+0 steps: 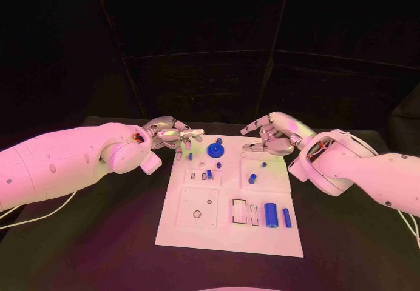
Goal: Assemble the parts on the task board
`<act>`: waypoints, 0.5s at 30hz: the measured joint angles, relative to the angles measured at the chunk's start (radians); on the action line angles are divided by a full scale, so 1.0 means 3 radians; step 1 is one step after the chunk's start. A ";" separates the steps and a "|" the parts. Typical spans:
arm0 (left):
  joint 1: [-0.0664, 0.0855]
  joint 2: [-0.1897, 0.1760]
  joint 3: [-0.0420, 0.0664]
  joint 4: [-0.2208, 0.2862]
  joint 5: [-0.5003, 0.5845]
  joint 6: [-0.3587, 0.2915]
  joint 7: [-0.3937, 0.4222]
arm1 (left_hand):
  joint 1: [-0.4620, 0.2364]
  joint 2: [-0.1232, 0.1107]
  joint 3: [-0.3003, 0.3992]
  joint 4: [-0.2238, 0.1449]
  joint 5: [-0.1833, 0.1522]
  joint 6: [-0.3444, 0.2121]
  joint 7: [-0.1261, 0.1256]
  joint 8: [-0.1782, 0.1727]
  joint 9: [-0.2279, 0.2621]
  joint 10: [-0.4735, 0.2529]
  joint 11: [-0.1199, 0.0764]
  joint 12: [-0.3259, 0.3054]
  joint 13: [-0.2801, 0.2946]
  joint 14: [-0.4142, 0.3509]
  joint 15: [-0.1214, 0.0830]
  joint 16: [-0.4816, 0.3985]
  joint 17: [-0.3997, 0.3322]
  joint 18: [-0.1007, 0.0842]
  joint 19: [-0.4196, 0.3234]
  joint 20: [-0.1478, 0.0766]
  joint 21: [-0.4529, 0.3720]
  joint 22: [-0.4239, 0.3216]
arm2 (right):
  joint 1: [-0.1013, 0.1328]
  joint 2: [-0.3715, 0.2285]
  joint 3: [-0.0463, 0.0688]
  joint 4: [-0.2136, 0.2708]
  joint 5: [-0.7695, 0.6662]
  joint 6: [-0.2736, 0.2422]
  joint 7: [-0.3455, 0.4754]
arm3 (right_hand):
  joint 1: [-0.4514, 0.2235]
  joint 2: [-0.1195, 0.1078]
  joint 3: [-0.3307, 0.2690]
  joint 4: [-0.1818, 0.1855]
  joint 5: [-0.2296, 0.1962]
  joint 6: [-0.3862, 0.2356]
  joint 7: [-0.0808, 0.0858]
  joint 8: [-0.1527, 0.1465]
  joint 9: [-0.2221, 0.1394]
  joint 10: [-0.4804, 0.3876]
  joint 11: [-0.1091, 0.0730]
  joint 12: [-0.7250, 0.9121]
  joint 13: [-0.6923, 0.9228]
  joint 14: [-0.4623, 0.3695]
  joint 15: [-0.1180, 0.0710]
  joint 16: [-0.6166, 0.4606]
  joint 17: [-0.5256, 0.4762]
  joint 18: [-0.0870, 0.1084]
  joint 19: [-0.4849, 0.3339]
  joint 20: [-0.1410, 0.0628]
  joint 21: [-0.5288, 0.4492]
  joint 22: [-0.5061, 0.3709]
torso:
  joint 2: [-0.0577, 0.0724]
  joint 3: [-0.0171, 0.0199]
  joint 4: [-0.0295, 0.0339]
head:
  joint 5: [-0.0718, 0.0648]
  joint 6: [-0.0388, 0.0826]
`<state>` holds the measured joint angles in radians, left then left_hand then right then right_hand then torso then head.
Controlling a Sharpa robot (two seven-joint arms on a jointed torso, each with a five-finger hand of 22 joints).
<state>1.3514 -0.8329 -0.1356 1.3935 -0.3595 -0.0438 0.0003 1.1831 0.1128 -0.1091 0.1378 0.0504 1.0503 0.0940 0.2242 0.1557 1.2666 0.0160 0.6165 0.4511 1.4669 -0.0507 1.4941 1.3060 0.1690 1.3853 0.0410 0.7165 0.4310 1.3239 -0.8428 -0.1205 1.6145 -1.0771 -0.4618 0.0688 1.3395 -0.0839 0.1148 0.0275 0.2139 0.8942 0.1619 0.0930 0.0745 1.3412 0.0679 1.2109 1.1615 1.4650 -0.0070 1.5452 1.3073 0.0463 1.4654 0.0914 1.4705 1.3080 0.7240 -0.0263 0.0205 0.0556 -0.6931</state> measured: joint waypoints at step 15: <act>0.0135 0.0297 0.0002 -0.0089 -0.0998 0.0655 -0.1093 | -0.0338 0.0056 -0.0491 0.0505 -0.0001 -0.0113 -0.0114 0.0864 0.0548 -0.0040 -0.0120 0.1324 0.1206 0.0000 -0.0088 0.0246 0.0007 -0.0230 0.0244 -0.0047 0.1724 0.2082 | 0.0070 -0.0147 -0.0002 -0.0041 0.0388 -0.0017 0.0078 | 0.0000 0.0000 0.0000 0.0000 0.0084 0.0033 -0.0014 0.0025 -0.0001 0.0000 0.0000 -0.0013 -0.0020 0.0000 0.0000 0.0000 0.0003 0.0000 0.0000 0.0000 -0.0013 -0.0001 | -0.0018 0.0012 -0.0012 | 0.0004 -0.0013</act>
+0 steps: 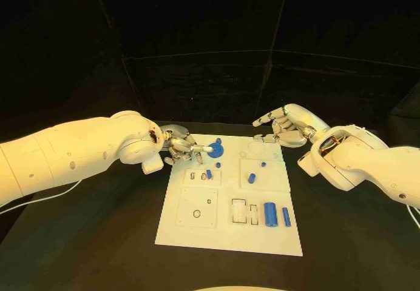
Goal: Assemble the parts on the task board
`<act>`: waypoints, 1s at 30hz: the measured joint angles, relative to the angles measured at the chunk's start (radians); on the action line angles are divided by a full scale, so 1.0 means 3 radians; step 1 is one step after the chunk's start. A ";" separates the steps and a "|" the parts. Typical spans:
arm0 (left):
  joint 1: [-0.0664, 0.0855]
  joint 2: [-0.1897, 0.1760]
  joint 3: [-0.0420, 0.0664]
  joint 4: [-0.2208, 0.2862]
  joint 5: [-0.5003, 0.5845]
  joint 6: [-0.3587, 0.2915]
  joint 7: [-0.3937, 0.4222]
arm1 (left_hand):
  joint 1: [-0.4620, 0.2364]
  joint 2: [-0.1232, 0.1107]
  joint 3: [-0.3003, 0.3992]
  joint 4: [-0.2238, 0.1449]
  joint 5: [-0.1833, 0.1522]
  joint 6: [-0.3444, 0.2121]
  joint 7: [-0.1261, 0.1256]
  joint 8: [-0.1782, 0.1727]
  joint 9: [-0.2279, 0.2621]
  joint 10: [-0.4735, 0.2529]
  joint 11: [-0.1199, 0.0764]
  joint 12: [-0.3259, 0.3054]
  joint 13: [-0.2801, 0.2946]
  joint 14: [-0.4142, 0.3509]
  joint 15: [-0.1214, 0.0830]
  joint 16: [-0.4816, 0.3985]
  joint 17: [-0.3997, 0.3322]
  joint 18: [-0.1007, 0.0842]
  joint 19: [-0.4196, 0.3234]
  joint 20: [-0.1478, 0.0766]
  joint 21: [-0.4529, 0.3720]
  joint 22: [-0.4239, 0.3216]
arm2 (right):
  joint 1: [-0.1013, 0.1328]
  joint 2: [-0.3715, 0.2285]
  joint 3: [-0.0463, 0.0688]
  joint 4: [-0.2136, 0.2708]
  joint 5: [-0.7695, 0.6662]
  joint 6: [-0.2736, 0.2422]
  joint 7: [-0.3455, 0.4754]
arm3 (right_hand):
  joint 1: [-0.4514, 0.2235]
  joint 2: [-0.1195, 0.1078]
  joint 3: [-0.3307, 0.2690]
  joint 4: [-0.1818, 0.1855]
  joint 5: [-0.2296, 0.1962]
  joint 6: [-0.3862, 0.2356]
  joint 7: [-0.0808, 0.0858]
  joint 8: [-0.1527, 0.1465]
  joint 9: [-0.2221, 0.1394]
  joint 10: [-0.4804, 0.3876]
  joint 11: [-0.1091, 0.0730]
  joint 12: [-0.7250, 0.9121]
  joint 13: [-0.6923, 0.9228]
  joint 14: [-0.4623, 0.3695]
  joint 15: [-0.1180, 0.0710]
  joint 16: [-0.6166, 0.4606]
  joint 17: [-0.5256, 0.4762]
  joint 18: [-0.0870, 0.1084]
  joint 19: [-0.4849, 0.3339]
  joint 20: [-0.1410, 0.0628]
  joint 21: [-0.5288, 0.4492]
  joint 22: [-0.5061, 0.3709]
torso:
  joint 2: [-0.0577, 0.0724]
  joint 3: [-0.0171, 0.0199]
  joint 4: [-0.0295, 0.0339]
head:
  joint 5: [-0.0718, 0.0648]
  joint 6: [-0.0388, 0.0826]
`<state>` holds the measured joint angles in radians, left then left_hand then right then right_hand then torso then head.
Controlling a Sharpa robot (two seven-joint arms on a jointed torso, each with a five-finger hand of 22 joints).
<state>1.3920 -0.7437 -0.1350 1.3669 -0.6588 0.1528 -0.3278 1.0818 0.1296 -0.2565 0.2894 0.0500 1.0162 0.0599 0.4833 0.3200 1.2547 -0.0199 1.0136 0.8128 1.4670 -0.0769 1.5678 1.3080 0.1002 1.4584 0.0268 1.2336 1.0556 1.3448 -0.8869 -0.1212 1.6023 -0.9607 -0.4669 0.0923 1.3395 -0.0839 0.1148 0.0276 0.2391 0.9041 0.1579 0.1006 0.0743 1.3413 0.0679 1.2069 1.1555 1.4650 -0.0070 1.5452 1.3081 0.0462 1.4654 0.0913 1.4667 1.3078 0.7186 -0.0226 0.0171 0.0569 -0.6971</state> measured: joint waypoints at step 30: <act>0.0001 0.0333 -0.0087 -0.0135 -0.0577 0.0210 -0.0500 | 0.0121 0.0122 -0.0308 -0.0014 0.0000 -0.0220 -0.0087 0.0537 0.0517 0.0195 -0.0053 0.0546 0.0635 0.0000 -0.0048 0.0000 -0.0001 0.0000 -0.0022 -0.0049 0.0232 0.0322 | 0.0008 0.0006 -0.0001 0.0059 0.0206 0.0003 -0.0065 | -0.0036 0.0036 -0.0033 0.0033 -0.0001 0.0023 -0.0001 0.0029 0.0002 0.0000 0.0000 0.0000 -0.0005 0.0000 0.0000 -0.0012 -0.0001 0.0000 0.0000 0.0000 0.0000 -0.0001 | 0.0005 -0.0010 0.0001 | 0.0015 -0.0033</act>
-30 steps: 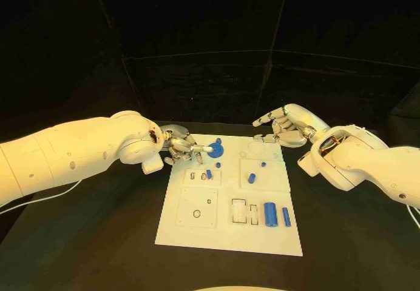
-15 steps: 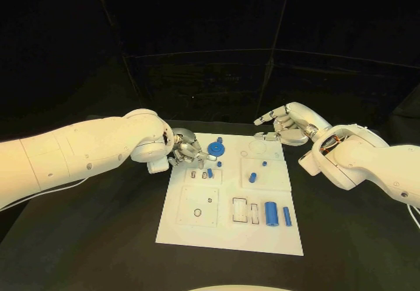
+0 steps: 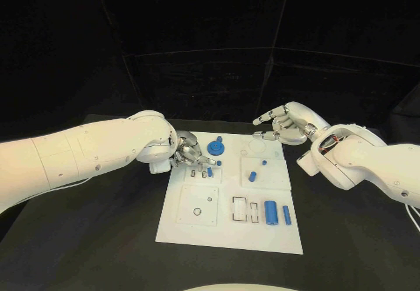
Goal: Assemble the parts on the task board
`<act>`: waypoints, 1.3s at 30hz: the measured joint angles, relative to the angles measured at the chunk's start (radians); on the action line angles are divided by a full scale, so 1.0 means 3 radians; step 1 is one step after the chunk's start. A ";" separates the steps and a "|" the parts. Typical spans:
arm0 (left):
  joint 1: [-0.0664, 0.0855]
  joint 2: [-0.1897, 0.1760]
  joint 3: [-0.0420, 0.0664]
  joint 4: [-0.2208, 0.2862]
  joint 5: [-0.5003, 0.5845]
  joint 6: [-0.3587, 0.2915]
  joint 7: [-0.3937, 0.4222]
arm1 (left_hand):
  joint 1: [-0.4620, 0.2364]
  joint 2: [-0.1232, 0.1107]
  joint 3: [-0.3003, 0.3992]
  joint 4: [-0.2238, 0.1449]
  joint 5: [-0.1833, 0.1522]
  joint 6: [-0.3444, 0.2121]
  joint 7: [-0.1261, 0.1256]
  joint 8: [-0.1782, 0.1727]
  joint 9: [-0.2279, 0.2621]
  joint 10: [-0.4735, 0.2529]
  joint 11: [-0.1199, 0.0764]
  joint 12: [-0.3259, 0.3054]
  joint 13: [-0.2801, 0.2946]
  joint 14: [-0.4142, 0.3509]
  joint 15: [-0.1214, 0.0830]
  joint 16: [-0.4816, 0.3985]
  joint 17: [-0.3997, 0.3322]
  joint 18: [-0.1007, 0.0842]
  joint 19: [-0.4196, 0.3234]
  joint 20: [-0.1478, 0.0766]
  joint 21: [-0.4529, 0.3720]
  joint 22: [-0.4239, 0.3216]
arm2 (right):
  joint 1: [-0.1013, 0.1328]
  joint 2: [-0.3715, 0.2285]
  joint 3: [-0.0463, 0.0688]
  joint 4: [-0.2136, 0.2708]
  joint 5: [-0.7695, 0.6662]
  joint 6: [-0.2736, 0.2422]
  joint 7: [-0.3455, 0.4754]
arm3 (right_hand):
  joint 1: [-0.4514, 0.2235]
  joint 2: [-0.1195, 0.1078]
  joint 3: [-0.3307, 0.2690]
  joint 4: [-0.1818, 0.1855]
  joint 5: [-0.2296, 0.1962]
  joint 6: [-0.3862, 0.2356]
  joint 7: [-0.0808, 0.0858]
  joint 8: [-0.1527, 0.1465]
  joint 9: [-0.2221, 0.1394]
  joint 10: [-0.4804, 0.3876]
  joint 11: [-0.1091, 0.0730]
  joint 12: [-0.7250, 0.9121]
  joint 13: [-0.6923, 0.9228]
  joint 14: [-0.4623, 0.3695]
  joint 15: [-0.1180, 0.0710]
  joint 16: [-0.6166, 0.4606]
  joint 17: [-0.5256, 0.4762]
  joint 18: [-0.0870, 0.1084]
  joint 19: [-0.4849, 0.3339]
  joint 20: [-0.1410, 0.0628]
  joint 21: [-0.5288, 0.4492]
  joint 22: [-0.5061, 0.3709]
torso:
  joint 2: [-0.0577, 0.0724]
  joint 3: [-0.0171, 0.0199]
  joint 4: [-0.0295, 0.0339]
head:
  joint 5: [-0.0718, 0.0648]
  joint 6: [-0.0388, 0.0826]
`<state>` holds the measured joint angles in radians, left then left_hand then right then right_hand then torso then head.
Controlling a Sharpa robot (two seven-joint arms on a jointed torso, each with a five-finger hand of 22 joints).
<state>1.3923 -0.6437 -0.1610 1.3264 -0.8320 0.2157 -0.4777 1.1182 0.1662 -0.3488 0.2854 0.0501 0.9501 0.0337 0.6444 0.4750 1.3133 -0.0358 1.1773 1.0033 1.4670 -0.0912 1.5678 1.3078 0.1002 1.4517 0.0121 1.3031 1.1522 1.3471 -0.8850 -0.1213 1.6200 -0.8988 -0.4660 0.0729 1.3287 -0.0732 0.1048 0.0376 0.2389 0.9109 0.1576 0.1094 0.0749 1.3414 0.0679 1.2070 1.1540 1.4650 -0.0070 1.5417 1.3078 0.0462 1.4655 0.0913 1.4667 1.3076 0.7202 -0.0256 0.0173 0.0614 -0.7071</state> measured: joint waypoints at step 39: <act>-0.0005 0.0213 -0.0015 -0.0165 -0.0091 0.0036 -0.0046 | 0.0255 0.0077 0.0102 -0.0138 0.0000 -0.0070 0.0000 0.0098 0.0145 0.0000 0.0000 0.0026 0.0028 0.0000 0.0001 0.0000 -0.0001 -0.0031 -0.0001 0.0001 0.0046 0.0069 | 0.0007 -0.0002 0.0000 -0.0011 0.0072 0.0006 -0.0081 | -0.0010 0.0010 -0.0009 0.0009 0.0000 0.0000 0.0000 0.0000 -0.0001 0.0000 0.0000 0.0000 -0.0003 0.0000 0.0000 0.0000 -0.0001 0.0000 0.0000 0.0000 -0.0013 -0.0014 | -0.0003 0.0002 0.0002 | -0.0055 -0.0086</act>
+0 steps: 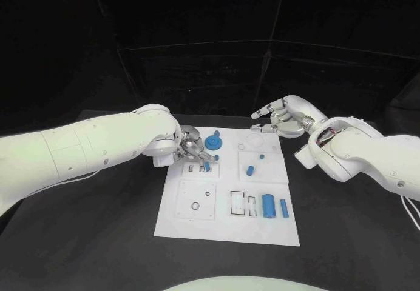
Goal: Assemble the parts on the task board
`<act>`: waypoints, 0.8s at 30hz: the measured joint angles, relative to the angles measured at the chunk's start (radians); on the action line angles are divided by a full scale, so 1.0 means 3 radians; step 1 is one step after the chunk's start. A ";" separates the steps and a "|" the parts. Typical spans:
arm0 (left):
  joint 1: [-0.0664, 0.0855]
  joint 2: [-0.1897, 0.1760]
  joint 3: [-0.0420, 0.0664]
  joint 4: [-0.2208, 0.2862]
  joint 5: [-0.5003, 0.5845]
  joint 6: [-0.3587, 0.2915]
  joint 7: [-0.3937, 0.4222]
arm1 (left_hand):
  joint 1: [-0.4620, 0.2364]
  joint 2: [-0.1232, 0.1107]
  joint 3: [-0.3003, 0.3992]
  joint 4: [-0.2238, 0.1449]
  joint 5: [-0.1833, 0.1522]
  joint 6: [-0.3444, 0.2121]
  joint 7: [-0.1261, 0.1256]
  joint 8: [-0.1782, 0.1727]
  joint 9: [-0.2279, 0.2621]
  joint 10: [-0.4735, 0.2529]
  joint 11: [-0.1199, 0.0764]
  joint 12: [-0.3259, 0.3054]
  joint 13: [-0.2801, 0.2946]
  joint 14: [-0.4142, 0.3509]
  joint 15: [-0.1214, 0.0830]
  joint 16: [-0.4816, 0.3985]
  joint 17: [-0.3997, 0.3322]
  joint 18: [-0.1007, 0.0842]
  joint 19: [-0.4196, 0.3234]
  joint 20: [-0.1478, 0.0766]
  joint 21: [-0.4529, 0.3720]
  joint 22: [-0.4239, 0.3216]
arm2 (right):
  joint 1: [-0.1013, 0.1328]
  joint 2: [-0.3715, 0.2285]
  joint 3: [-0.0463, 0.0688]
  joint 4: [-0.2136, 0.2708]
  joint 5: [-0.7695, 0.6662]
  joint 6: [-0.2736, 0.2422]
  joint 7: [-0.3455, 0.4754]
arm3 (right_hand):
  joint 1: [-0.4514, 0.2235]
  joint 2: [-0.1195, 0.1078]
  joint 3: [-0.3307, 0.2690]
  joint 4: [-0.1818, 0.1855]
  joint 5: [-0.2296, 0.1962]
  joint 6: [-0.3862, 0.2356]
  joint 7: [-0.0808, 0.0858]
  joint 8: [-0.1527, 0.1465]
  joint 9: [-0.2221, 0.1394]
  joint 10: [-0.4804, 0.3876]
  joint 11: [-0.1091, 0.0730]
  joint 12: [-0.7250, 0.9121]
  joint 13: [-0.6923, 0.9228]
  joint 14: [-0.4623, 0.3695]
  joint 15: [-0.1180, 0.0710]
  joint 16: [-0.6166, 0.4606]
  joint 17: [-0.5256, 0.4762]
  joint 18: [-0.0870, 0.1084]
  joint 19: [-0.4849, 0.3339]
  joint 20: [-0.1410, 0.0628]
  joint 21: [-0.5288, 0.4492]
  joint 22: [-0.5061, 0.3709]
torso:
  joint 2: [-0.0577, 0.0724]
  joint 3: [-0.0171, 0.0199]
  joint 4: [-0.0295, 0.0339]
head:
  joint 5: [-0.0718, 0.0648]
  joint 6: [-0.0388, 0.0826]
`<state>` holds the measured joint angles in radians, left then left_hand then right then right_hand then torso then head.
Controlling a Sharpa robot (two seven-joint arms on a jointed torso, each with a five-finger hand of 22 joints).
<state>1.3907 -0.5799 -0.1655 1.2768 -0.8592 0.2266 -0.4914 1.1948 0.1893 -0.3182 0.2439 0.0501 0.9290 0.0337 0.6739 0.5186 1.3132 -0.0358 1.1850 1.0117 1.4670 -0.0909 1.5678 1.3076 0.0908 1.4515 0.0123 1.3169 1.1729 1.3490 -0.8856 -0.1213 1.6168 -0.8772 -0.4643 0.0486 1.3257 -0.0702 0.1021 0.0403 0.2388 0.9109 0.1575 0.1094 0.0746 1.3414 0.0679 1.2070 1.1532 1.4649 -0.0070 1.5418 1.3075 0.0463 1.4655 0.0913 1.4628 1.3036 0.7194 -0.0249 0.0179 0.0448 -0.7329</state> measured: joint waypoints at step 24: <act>-0.0003 0.0058 -0.0012 -0.0055 -0.0044 0.0084 -0.0011 | 0.0014 -0.0014 0.0009 -0.0009 0.0000 0.0000 0.0000 0.0014 0.0010 0.0008 -0.0008 0.0029 0.0039 0.0000 0.0000 0.0000 0.0000 0.0001 0.0000 0.0001 0.0031 0.0056 | 0.0002 0.0031 0.0000 -0.0015 0.0001 0.0016 -0.0050 | -0.0003 0.0003 0.0000 0.0000 0.0000 0.0000 0.0000 0.0000 0.0000 0.0000 0.0000 0.0000 0.0001 0.0000 0.0000 0.0000 -0.0001 0.0000 0.0000 0.0000 0.0000 0.0004 | 0.0000 0.0000 0.0002 | -0.0007 -0.0003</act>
<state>1.3897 -0.5624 -0.1692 1.2604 -0.8726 0.2518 -0.4947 1.1989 0.1853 -0.3155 0.2412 0.0501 0.9291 0.0337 0.6780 0.5216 1.3155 -0.0381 1.1938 1.0233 1.4669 -0.0909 1.5678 1.3075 0.0911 1.4514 0.0125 1.3264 1.1899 1.3495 -0.8764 -0.1214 1.6123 -0.8769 -0.4594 0.0337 1.3249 -0.0694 0.1021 0.0403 0.2388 0.9109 0.1576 0.1094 0.0744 1.3414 0.0679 1.2070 1.1535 1.4650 -0.0070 1.5418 1.3073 0.0462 1.4654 0.0913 1.4628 1.3047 0.7194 -0.0249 0.0184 0.0427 -0.7338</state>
